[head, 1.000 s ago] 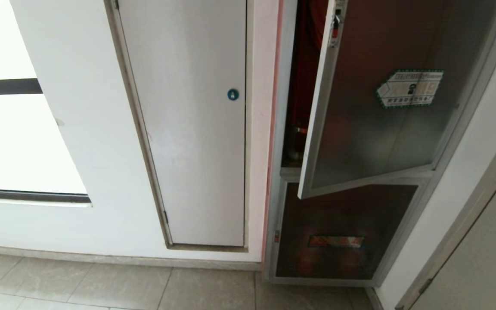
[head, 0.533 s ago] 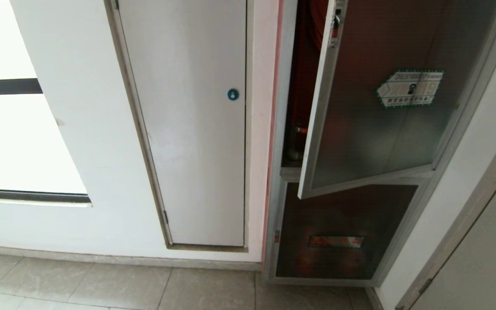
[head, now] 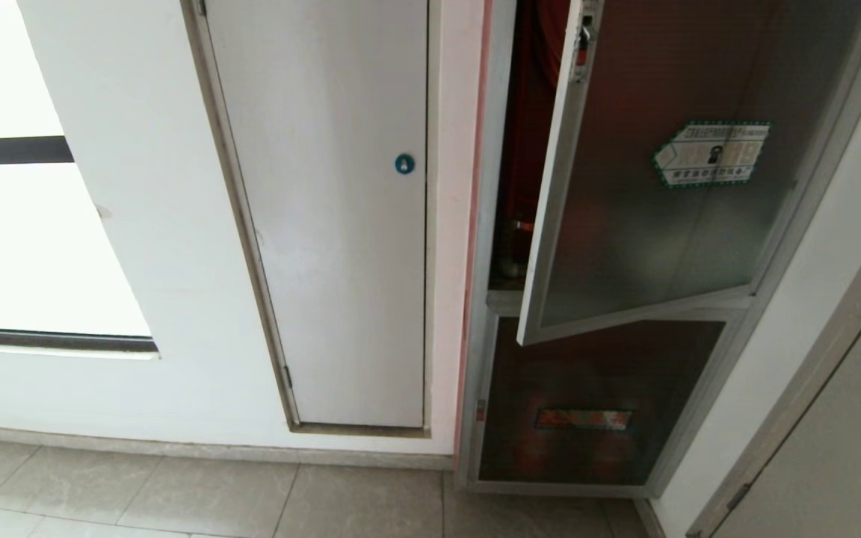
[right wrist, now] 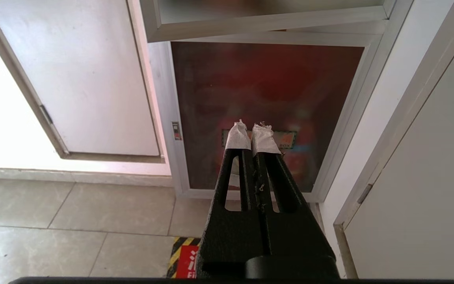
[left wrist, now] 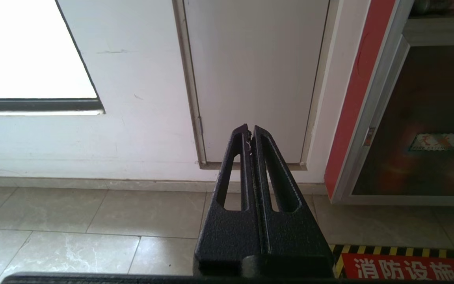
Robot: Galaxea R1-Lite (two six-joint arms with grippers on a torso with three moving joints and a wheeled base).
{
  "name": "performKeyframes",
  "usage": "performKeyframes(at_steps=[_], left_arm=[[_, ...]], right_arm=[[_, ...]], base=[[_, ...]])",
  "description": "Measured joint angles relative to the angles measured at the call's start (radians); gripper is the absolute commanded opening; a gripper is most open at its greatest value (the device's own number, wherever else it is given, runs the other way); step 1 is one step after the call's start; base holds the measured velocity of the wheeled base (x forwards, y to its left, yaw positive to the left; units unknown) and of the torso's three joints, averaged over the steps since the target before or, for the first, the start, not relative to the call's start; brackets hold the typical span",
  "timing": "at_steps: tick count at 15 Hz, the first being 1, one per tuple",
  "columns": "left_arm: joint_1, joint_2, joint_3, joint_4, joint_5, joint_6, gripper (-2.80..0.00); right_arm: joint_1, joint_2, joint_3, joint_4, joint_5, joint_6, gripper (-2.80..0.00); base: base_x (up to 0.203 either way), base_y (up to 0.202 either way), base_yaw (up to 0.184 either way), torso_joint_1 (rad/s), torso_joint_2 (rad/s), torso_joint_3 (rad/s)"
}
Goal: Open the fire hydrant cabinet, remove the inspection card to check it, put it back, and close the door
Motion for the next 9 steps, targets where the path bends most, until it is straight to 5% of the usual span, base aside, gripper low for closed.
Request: performKeyframes(at_steps=[9], left_arm=[[0.000,0.000,0.000,0.000,0.000,0.000,-2.80]], right_arm=[[0.000,0.000,0.000,0.000,0.000,0.001,-2.80]], base=[[0.000,0.000,0.000,0.000,0.00,0.000]])
